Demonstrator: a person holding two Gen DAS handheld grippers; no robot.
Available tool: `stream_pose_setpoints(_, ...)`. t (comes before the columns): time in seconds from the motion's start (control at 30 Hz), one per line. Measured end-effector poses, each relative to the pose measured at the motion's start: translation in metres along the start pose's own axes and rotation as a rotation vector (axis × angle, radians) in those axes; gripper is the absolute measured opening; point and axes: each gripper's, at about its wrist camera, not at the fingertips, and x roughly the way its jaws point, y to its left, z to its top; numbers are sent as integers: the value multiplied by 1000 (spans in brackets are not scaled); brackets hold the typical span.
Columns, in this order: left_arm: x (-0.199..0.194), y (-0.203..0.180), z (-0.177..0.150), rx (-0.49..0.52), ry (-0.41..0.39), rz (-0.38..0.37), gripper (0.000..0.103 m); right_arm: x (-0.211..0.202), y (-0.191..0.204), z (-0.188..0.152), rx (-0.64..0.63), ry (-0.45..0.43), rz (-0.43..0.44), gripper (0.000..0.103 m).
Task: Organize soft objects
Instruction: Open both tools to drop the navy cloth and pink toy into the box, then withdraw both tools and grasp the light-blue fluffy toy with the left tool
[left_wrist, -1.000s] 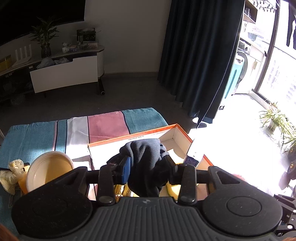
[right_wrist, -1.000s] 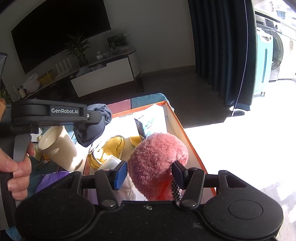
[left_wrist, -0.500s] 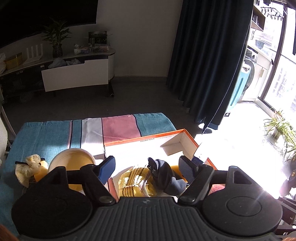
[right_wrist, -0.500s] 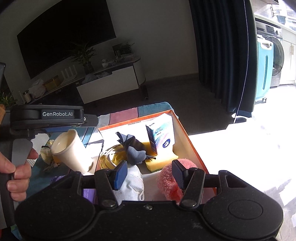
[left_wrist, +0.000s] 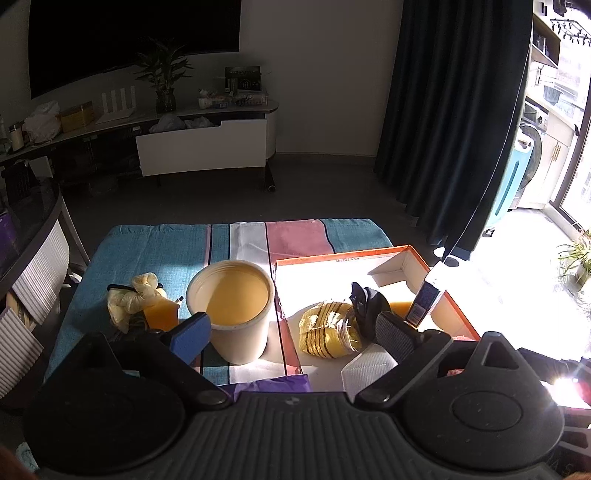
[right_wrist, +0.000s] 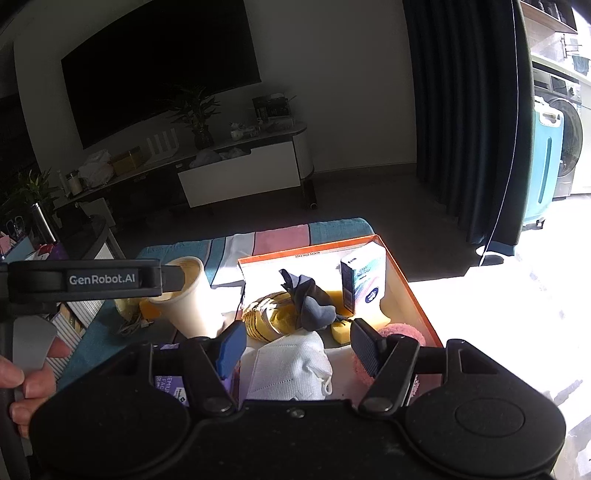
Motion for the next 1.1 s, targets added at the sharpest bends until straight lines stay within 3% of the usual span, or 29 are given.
stream_pose_setpoints(0.53,-46,48,-26,-92,-40,54,100,-5,58,-4,-94,4,86,78)
stream_pose_setpoints(1.1,-76,119,-65,-203,-38,161,101,15,140,-23,-225,75,221,78)
